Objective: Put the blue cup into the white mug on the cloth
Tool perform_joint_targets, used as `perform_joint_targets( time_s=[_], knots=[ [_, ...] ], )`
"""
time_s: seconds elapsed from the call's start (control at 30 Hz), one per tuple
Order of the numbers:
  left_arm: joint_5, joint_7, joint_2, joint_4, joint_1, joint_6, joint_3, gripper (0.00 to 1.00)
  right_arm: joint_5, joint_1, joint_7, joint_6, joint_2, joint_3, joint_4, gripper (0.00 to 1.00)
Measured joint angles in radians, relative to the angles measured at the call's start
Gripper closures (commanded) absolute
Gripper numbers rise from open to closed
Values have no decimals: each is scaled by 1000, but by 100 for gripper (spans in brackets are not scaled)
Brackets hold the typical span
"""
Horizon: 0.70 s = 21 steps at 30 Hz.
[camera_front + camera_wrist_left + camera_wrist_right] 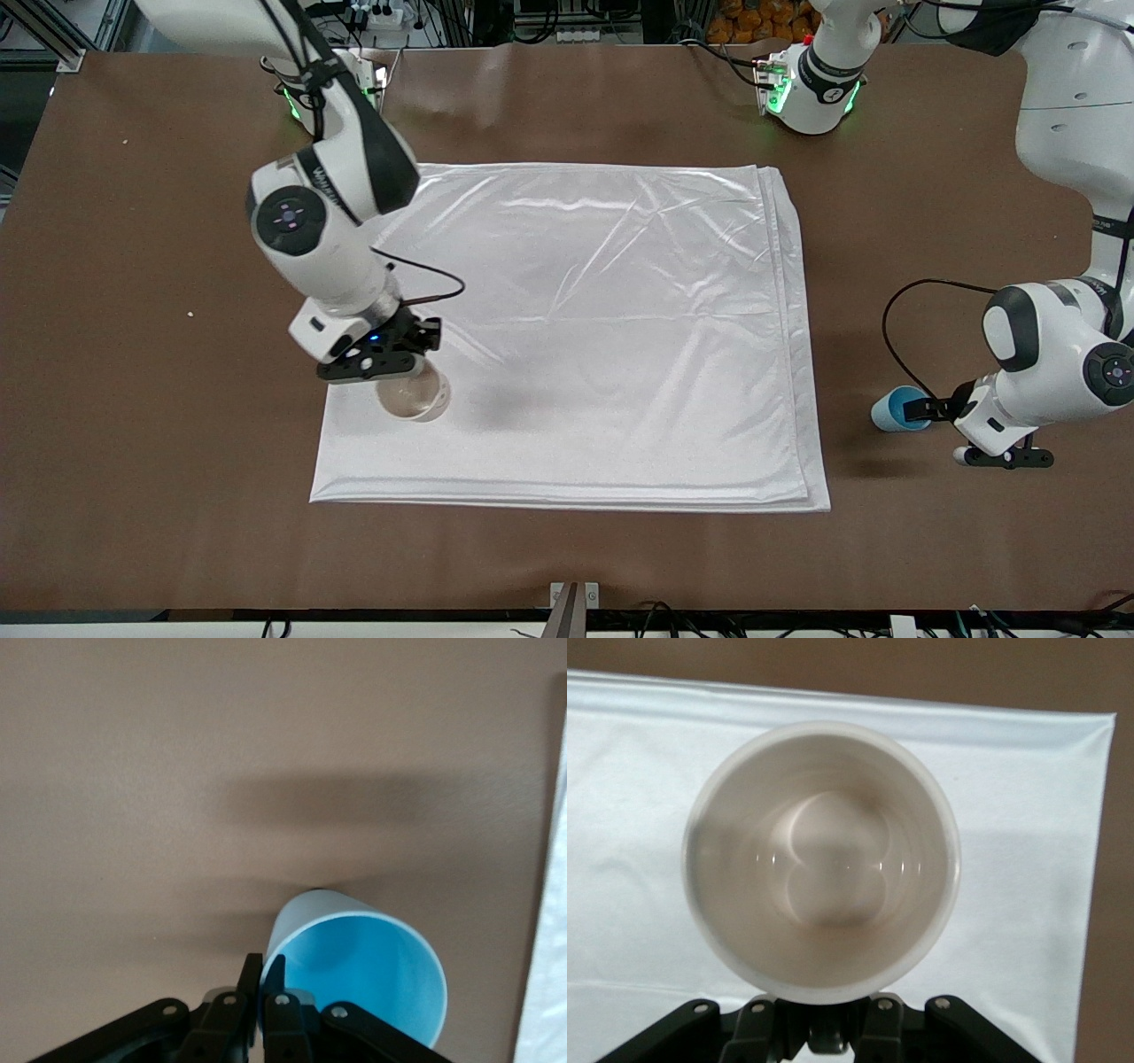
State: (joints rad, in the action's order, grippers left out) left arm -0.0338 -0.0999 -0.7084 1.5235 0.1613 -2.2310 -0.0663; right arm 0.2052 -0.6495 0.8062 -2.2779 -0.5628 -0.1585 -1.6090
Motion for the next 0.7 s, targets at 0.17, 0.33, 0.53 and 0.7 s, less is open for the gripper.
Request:
perform_joint_targets(
  time_s=[0.17, 0.33, 0.53, 0.7],
  knots=[
    [0, 0, 0, -3, -4, 0, -2, 100, 39, -47, 52, -5, -72, 3, 52, 100],
    [0, 3, 0, -5, -12, 0, -8, 100, 66, -72, 79, -41, -133, 4, 83, 100],
    [0, 46, 3, -14, -38, 3, -11, 100, 72, -81, 81, -70, -180, 5, 101, 100],
    [0, 107, 25, -24, -63, 38, -16, 100, 77, -81, 81, -74, -208, 6, 123, 68]
  ],
)
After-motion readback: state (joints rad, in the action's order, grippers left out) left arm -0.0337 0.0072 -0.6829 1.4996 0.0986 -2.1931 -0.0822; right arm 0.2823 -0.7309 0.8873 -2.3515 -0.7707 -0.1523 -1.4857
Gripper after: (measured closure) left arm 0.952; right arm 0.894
